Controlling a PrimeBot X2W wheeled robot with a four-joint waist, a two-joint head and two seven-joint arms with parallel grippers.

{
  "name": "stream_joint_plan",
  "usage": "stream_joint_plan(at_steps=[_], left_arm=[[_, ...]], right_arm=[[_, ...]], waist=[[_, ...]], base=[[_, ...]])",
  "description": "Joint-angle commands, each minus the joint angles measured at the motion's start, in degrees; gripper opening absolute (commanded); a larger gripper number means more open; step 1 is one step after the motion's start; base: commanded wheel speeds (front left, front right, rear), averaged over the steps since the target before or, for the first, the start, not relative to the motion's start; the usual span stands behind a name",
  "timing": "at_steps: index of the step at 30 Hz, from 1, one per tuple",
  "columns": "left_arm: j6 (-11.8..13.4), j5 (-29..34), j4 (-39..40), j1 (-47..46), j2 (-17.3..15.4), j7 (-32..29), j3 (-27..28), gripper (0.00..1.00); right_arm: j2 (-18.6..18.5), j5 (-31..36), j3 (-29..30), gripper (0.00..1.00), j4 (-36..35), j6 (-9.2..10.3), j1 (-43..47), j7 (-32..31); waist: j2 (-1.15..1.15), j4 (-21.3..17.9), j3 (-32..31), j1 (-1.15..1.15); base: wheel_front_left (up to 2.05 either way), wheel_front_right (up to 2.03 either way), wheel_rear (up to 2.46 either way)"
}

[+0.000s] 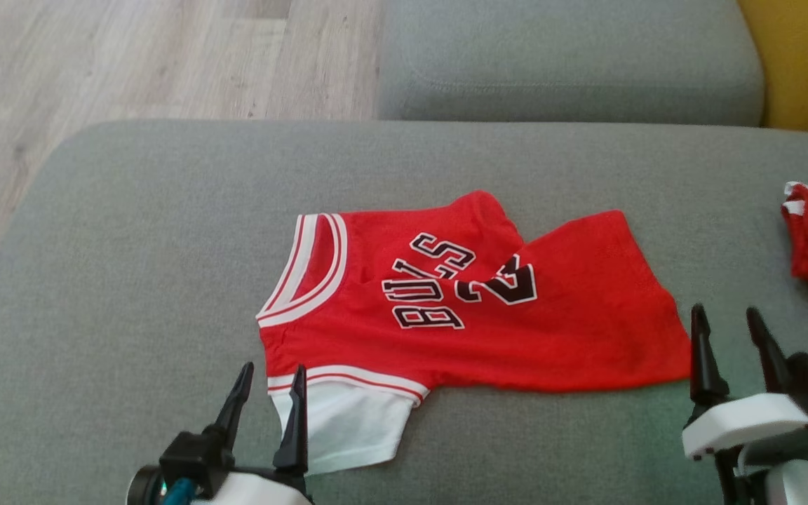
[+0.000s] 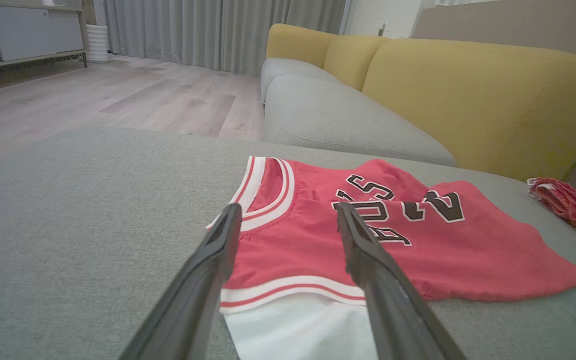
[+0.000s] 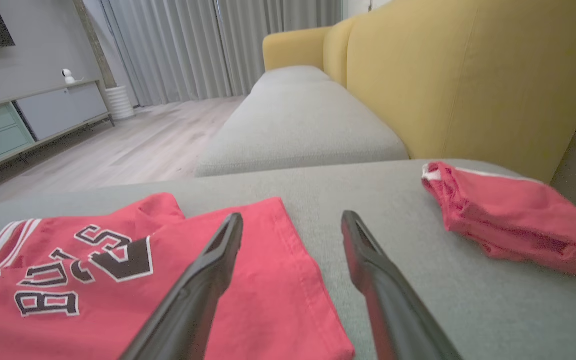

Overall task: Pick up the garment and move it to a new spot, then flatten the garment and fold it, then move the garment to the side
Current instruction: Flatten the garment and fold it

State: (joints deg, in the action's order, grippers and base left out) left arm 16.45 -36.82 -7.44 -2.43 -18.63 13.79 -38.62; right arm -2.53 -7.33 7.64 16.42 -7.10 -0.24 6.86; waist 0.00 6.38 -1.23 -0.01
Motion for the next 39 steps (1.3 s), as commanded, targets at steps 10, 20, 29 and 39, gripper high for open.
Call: stream_joint_plan(at_steps=[10,20,29,39], left_arm=[[-0.5,-0.2,1.6,-0.1,-1.3,1.0,2.9,1.00],[0.4,-1.6,0.1,1.0,-2.6,0.4,4.8,1.00],[0.9,-2.3,-0.4,1.0,-3.6,-0.7,5.3,1.00],[1.4,-2.3,0.4,0.8,-3.9,-1.0,5.1,1.00]], right_arm=[[-0.3,-0.2,-4.5,1.00,-12.9,-0.39,3.1,-2.1],[-0.3,-1.3,-6.6,1.00,-13.5,-0.39,4.9,-2.2],[-0.3,-1.0,-6.9,1.00,-11.5,-0.39,5.4,-1.7],[-0.3,-0.6,-7.7,1.00,-9.9,-0.39,5.5,-1.4]], waist=[[0.00,-0.7,-3.0,0.01],[0.00,-0.4,-3.8,0.01],[0.00,-0.2,-3.5,0.01],[0.00,-0.5,-3.2,0.01]], base=[[0.00,0.00,0.00],[0.00,0.00,0.00],[0.00,0.00,0.00],[0.00,0.00,0.00]])
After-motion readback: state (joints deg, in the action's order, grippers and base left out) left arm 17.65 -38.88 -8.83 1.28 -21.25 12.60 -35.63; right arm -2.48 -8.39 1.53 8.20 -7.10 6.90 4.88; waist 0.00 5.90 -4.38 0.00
